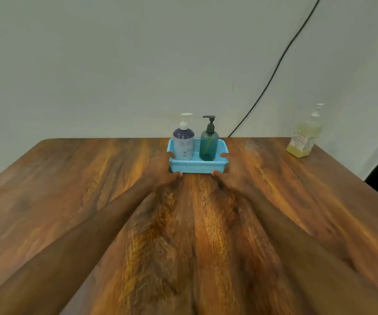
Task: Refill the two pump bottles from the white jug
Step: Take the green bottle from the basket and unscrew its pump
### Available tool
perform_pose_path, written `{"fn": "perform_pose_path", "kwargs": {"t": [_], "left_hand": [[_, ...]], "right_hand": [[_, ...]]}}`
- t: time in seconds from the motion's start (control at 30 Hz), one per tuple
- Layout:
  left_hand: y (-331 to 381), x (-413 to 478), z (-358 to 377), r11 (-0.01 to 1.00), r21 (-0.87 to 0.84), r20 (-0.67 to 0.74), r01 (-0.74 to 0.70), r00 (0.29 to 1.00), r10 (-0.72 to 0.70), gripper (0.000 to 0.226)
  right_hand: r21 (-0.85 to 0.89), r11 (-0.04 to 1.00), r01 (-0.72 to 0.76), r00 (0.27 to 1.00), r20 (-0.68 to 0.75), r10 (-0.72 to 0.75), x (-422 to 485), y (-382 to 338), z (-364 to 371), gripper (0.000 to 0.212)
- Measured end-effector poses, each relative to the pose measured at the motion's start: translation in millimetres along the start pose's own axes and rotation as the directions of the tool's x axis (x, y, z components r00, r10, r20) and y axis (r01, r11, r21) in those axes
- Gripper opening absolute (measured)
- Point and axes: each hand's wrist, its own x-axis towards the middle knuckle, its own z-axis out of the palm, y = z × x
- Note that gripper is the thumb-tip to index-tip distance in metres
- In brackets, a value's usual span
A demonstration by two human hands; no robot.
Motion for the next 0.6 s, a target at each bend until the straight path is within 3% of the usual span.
{"fn": "perform_pose_path", "kwargs": {"t": [0.1,0.17,0.6], "left_hand": [[-2,12,0,0.987,-0.004,-0.026,0.161,0.987,-0.161,0.034],[-4,16,2,0.982,-0.02,-0.056,0.19,0.98,-0.191,0.025],[22,-32,-11,0.992,-0.118,-0.191,0.045,0.979,-0.067,0.021]], "right_hand": [[0.04,0.995,-0.096,0.995,0.005,0.096,8,-3,4,0.038],[0.046,0.988,-0.147,0.989,-0.014,0.148,12,-2,8,0.034],[0.163,0.982,-0.096,0.986,-0.122,0.117,-31,-22,-28,0.013]]}}
